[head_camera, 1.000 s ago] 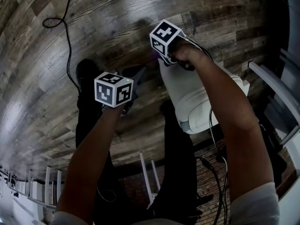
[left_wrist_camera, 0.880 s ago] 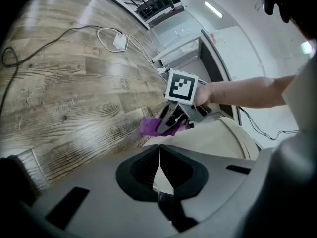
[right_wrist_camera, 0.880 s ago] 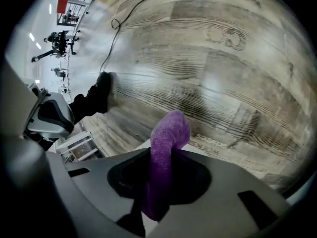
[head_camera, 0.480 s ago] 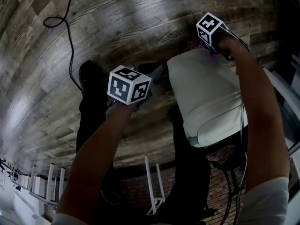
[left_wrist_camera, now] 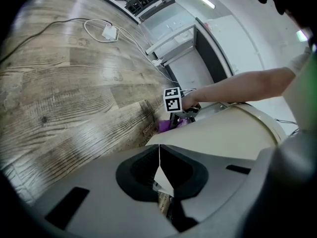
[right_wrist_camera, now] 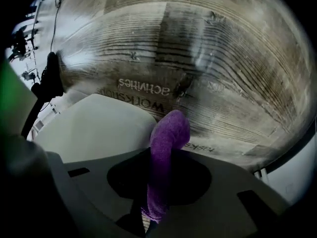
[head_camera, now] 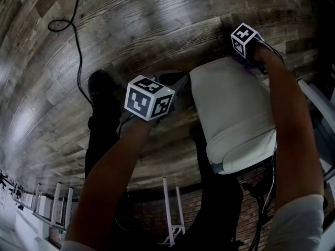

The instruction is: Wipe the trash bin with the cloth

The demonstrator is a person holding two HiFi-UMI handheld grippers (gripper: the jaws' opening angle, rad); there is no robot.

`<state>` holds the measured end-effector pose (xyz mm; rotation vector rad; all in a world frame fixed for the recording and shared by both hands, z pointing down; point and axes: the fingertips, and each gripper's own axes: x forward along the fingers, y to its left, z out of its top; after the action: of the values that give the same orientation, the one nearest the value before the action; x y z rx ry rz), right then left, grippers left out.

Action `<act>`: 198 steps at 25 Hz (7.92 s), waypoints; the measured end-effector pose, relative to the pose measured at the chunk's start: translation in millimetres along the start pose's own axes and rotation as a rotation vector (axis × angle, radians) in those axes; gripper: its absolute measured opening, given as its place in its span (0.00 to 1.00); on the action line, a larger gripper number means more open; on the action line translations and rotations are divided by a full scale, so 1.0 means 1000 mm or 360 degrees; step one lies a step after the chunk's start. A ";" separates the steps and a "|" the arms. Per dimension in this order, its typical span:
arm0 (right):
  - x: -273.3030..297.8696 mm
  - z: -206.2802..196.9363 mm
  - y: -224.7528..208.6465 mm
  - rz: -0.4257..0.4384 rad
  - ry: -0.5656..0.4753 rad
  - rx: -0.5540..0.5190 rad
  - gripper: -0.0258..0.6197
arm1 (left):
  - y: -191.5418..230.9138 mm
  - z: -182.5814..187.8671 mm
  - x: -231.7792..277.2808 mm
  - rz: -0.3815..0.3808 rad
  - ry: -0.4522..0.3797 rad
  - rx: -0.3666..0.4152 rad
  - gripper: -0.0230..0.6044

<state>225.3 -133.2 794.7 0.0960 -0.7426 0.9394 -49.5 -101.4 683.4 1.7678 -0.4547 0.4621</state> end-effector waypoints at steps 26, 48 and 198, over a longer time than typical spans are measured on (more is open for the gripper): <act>0.004 0.044 0.026 0.0191 -0.0154 0.0122 0.18 | 0.000 -0.002 0.004 -0.0028 -0.0009 -0.0033 0.04; -0.006 0.079 0.072 0.0326 -0.0241 0.0161 0.18 | 0.009 -0.007 -0.011 -0.0029 -0.0005 -0.0052 0.04; -0.354 -0.659 0.671 -0.0377 -0.2888 0.2172 0.18 | -0.553 -0.048 -0.567 -0.0811 0.0263 0.1201 0.04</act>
<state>-61.0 278.3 -76.0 2.4117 -1.4629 0.7747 -238.7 108.1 -58.0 2.4390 0.3453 0.4334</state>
